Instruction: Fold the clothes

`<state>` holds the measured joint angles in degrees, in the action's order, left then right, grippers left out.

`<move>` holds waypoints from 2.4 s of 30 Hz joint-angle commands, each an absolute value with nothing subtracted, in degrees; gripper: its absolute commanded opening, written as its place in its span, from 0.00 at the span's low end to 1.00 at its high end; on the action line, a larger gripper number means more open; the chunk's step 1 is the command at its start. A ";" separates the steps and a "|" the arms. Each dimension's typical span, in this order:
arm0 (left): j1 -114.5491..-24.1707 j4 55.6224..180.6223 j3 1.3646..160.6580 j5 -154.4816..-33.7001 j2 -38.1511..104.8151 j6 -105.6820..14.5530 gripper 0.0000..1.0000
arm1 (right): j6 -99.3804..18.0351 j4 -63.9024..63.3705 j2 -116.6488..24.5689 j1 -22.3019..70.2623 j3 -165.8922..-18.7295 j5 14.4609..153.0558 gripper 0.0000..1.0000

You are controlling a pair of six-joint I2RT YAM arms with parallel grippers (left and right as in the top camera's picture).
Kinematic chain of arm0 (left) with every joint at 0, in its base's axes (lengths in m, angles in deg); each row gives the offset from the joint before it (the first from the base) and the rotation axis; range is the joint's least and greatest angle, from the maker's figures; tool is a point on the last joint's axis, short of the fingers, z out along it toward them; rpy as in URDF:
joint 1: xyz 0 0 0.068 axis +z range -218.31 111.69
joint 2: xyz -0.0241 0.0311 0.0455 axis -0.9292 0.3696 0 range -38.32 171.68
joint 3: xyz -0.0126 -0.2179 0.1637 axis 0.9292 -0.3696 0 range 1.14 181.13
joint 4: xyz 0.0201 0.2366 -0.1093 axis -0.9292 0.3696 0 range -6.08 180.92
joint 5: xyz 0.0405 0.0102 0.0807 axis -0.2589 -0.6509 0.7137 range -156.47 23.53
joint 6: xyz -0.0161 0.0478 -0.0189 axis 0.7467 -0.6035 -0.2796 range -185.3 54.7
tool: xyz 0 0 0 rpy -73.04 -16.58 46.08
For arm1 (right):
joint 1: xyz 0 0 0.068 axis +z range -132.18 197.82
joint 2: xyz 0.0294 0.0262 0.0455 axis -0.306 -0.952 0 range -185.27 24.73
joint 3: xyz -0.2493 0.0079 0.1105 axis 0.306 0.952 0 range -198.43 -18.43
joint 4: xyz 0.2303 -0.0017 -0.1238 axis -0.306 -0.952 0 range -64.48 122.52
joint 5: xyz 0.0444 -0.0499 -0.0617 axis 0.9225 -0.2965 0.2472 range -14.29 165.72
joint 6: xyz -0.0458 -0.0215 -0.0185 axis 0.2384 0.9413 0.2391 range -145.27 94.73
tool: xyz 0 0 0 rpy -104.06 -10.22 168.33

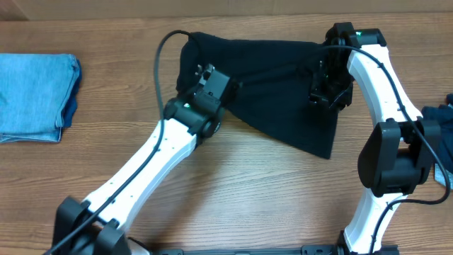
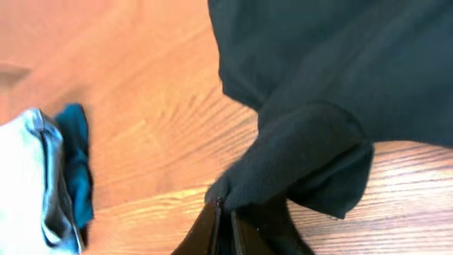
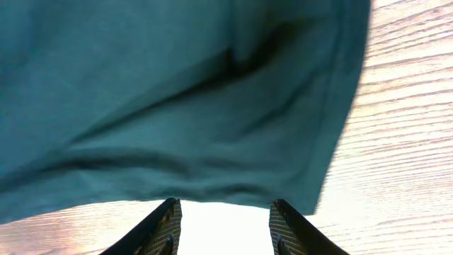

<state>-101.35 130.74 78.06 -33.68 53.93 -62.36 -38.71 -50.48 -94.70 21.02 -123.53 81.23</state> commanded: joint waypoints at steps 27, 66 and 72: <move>-101.74 136.60 82.87 -45.57 49.74 -65.57 0.12 | -41.90 -28.58 -94.20 21.04 -94.40 87.70 0.32; -100.43 138.94 82.83 -50.95 52.38 -64.88 0.68 | -64.67 -29.46 -83.78 -2.02 -89.81 56.45 0.04; -93.92 133.50 82.83 -54.53 57.19 -64.85 0.71 | -54.90 -25.76 -80.74 -1.41 -89.81 69.26 0.12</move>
<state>-98.68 136.10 81.45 -51.86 53.52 -65.44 -61.57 -27.49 -84.02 -2.48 -90.00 60.32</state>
